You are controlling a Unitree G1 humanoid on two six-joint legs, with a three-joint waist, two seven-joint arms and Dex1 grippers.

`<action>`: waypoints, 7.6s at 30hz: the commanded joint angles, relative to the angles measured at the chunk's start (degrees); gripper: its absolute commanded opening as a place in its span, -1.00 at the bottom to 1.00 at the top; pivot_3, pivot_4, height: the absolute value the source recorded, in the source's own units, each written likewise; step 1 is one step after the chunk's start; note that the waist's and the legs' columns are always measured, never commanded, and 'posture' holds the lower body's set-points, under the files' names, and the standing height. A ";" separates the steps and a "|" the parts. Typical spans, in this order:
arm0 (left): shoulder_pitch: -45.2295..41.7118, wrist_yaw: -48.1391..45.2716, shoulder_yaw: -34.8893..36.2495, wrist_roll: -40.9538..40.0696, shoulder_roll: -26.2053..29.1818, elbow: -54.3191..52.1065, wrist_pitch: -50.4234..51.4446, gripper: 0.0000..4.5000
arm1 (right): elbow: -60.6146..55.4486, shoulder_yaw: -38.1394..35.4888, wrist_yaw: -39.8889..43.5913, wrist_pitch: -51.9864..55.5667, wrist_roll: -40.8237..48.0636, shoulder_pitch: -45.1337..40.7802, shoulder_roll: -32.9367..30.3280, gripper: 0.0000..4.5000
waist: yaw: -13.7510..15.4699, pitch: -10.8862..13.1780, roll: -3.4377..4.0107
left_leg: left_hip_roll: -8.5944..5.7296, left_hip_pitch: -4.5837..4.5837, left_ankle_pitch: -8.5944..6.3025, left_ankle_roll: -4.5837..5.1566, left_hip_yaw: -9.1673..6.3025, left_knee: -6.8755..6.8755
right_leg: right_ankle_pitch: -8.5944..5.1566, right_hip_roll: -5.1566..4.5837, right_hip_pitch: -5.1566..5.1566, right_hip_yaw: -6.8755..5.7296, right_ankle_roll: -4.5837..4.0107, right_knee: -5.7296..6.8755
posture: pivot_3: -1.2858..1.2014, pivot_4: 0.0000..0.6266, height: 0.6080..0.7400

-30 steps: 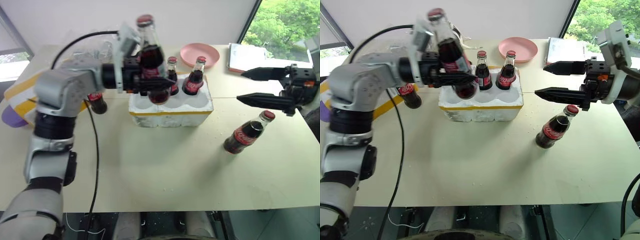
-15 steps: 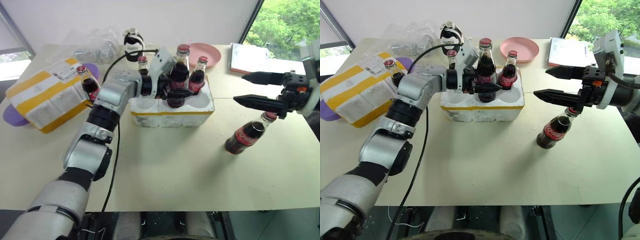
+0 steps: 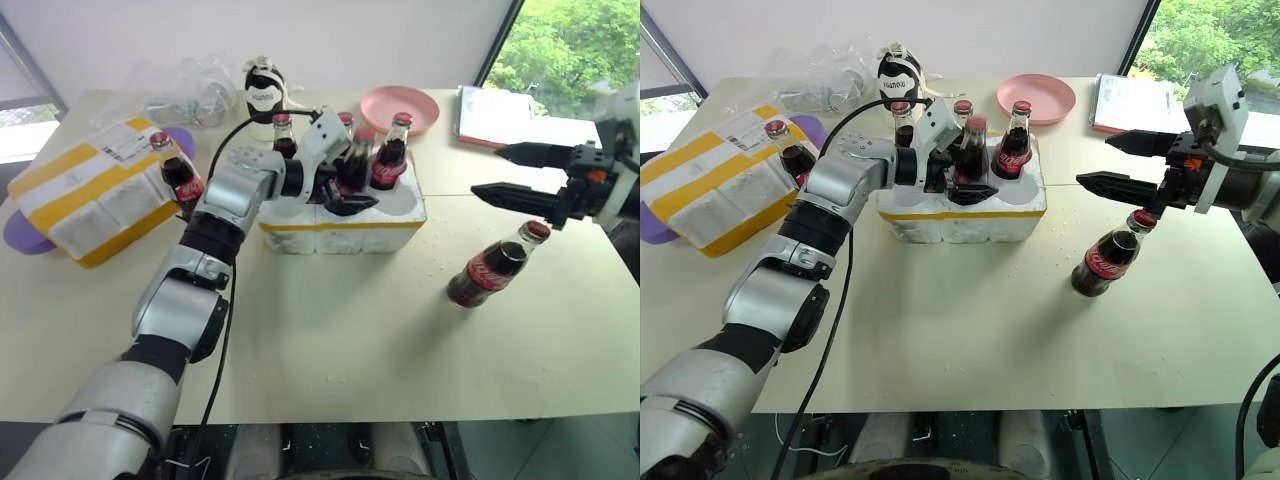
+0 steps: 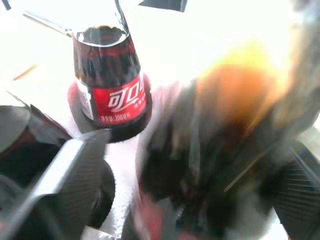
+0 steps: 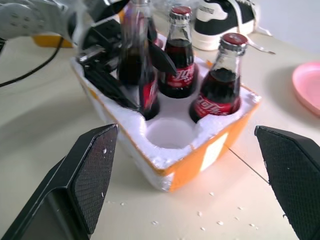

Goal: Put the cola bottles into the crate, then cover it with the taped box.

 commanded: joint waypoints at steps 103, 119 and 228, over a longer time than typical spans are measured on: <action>11.62 2.58 0.35 -1.24 16.00 -21.51 6.67 0.25 | -0.21 -2.64 -3.08 -1.26 -1.73 -0.48 2.92 1.00 | 0.09 0.34 -0.54 | 0.01 0.01 0.26 -0.43 -0.06 -0.02 | -0.03 0.03 0.05 -0.04 0.04 0.08 | 0.03 -0.52 1.00; 14.70 5.04 12.16 -10.80 15.78 -27.64 15.84 0.97 | 0.48 -2.39 -1.20 -1.60 -2.71 -1.63 1.74 1.00 | -0.08 0.32 -0.51 | 0.02 0.08 0.18 -0.30 -0.15 0.23 | -0.02 0.03 0.23 -0.06 0.04 0.14 | 0.03 -0.52 1.00; 27.44 1.20 16.51 -26.19 30.42 -51.87 21.15 1.00 | -2.08 8.52 -16.64 -8.43 -3.97 -5.37 26.93 0.25 | -0.29 0.37 -0.01 | 0.03 0.15 0.22 -0.37 -0.15 -0.04 | -0.05 0.14 0.20 0.05 0.02 0.06 | 0.03 -0.52 1.00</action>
